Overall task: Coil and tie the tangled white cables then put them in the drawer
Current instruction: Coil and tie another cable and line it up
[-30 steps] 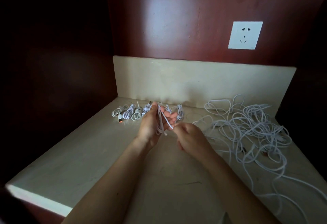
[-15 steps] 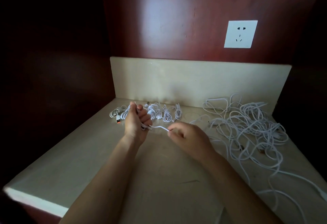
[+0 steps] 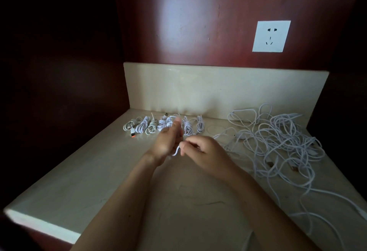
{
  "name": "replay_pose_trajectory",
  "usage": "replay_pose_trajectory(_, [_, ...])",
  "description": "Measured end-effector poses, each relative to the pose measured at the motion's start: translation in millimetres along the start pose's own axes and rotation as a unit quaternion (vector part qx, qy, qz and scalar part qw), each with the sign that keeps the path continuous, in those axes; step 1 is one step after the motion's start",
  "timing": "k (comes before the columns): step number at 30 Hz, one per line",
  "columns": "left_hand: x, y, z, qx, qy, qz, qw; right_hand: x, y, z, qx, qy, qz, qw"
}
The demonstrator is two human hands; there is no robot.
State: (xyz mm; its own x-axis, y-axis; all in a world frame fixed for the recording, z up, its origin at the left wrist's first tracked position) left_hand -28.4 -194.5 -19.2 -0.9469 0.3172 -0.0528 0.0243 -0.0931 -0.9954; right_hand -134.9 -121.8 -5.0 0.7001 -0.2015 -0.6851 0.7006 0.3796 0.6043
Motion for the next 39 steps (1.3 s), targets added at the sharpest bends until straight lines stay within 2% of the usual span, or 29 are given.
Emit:
replay_pose_trajectory(2, [8.0, 4.2, -2.1, -0.045, 0.047, 0.021, 0.998, -7.7, -1.1, -1.0, 0.0, -0.047, -0.02, 0.999])
replay_pose_trajectory(4, [16.3, 10.2, -5.4, -0.118, 0.108, -0.016, 0.987, -15.3, -2.4, -2.3, 0.004, -0.095, -0.068, 0.993])
replay_pose_trajectory(7, [27.6, 16.4, -13.5, -0.21, 0.199, -0.035, 0.956, -23.6, -7.2, -5.0, 0.016, -0.159, -0.091, 0.983])
replay_pose_trajectory(9, [33.3, 18.1, -18.0, -0.246, 0.258, -0.055, 0.932, -24.8, -14.6, -4.9, 0.033, -0.171, -0.088, 0.981])
replay_pose_trajectory(11, [36.9, 16.9, -21.4, -0.264, 0.309, -0.085, 0.91, -21.5, -23.8, -3.3, 0.066, -0.162, -0.05, 0.983])
replay_pose_trajectory(13, [38.7, 15.1, -26.0, -0.277, 0.347, -0.11, 0.889, -16.8, -29.8, -0.6, 0.072, -0.153, 0.044, 0.985])
replay_pose_trajectory(16, [40.4, 14.3, -30.2, -0.238, 0.384, -0.099, 0.886, -13.0, -34.2, 4.5, 0.046, -0.151, 0.146, 0.977])
replay_pose_trajectory(18, [42.4, 12.0, -29.1, -0.198, 0.367, -0.062, 0.907, -12.4, -38.2, 5.7, 0.044, -0.151, 0.174, 0.972])
replay_pose_trajectory(20, [42.3, 8.8, -25.2, -0.171, 0.321, -0.038, 0.931, -13.1, -40.5, 4.3, 0.049, -0.159, 0.157, 0.974])
replay_pose_trajectory(22, [34.4, 6.0, -17.4, -0.15, 0.254, -0.058, 0.954, -14.6, -43.7, 2.7, 0.059, -0.177, 0.099, 0.977])
replay_pose_trajectory(24, [20.0, 3.5, -7.9, -0.079, 0.169, -0.016, 0.982, -15.1, -46.2, 1.4, 0.071, -0.193, 0.061, 0.977])
replay_pose_trajectory(26, [11.8, -1.9, -4.4, 0.007, 0.094, 0.065, 0.993, -14.0, -44.2, 0.3, 0.076, -0.194, 0.029, 0.978])
replay_pose_trajectory(29, [7.6, -5.1, -3.9, 0.049, 0.001, 0.047, 0.998, -8.5, -38.5, -1.9, 0.083, -0.166, -0.033, 0.982])
replay_pose_trajectory(31, [2.7, -5.6, -1.8, 0.054, -0.052, -0.022, 0.997, -6.9, -37.2, -4.6, 0.087, -0.157, -0.074, 0.981])
replay_pose_trajectory(32, [0.6, -4.4, 0.3, 0.045, -0.065, -0.089, 0.993, -5.3, -36.4, -5.3, 0.084, -0.149, -0.094, 0.981])
replay_pose_trajectory(35, [2.4, 0.0, 7.4, -0.004, -0.055, -0.336, 0.94, 1.1, -31.7, -5.4, 0.074, -0.119, -0.09, 0.986])
replay_pose_trajectory(39, [1.8, 1.9, 11.4, -0.034, -0.077, -0.443, 0.893, 3.2, -24.4, -5.3, 0.064, -0.096, -0.075, 0.99])
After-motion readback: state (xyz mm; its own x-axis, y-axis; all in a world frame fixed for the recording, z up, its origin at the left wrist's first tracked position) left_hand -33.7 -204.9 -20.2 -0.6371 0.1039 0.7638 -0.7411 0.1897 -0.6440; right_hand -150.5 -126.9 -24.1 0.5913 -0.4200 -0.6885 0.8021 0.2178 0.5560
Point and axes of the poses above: each hand's wrist, its own z-axis towards the middle knuckle, its own x-axis out of the palm, y = z × x, the point moved 5 cm from there along z, towards the middle knuckle, and after that the axes turned 6 degrees about -z, right-handed, at the moved point
